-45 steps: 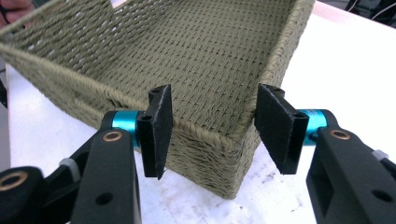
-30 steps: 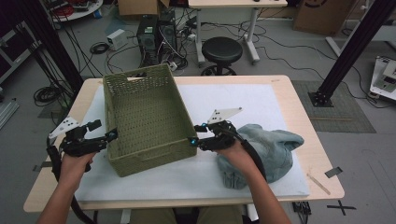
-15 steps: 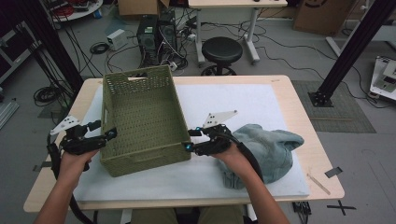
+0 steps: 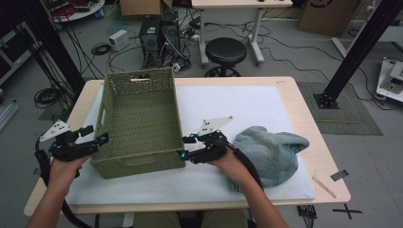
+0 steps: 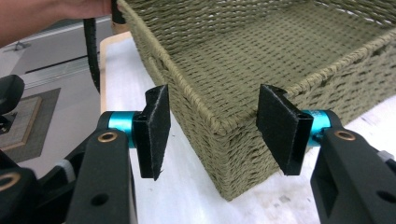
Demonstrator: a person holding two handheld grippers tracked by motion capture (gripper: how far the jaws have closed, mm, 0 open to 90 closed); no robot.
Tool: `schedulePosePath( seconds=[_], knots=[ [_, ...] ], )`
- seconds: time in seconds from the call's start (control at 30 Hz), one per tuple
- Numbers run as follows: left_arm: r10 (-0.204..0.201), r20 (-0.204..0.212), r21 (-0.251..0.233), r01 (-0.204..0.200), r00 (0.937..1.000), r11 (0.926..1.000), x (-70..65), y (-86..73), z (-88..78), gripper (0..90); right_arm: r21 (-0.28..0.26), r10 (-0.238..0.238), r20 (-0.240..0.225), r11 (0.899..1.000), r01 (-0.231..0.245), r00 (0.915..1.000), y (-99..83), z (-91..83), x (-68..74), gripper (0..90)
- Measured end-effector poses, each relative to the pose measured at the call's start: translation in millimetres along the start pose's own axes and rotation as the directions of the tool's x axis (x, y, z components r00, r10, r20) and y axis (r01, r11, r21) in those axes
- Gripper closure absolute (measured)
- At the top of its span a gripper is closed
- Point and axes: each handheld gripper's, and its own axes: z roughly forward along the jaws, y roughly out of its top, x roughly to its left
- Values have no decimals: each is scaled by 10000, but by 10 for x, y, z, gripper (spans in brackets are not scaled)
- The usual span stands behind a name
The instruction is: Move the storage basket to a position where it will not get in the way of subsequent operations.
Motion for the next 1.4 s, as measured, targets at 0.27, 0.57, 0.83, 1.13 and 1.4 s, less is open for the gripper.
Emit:
schedulePosePath(
  seconds=[0.27,0.57,0.83,1.13,1.4],
  knots=[
    [-90,-294,24,91,9995,10000,124,8,-90,309,-162,-77,-449,9998,70,9990,22,116,75,442],
    [-203,-612,0,203,9979,9998,215,-3,-179,315,-286,-137,-921,9995,112,9957,39,215,144,423],
    [-97,-281,157,101,9996,9998,200,-15,-182,359,-659,210,-862,9975,-267,9961,36,180,116,409],
    [-87,-73,261,89,9999,9996,210,-42,-182,434,-329,207,-8,9992,-207,9998,44,311,92,404],
    [-127,-115,306,131,9999,9994,241,-43,-175,426,-336,110,-2,9994,-110,9999,74,320,80,425]
  ],
)
